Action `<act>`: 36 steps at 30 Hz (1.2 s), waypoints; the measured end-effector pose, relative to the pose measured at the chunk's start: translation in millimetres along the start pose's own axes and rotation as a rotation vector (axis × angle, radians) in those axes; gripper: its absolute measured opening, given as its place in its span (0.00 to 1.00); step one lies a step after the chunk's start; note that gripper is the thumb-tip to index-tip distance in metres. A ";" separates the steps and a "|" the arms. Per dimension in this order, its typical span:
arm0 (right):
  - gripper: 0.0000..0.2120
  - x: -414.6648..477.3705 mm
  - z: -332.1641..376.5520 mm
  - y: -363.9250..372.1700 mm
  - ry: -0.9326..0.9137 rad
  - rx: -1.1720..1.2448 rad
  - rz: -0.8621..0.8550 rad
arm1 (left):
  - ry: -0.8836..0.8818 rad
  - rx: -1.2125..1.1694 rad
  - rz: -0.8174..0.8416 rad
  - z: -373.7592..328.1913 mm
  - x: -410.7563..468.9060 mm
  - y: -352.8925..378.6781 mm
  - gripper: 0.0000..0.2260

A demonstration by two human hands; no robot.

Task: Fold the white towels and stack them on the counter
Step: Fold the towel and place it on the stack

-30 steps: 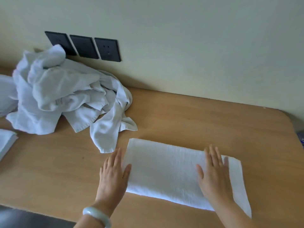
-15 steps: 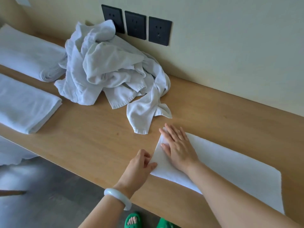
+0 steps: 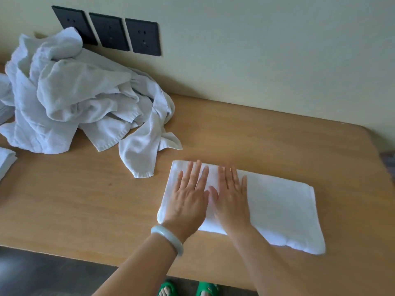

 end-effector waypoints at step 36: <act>0.28 -116.6 -252.2 -54.8 0.864 0.563 -0.042 | -0.652 -0.186 0.176 64.4 -8.4 -18.1 0.34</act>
Point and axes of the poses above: each hand's wrist, its own x-axis towards the middle knuckle, its own y-axis out of the palm, z = x × y, the point moved 10 cm from there along x, towards the middle knuckle, and after that the axes turned 5 degrees about -y, right-handed, at the moved point
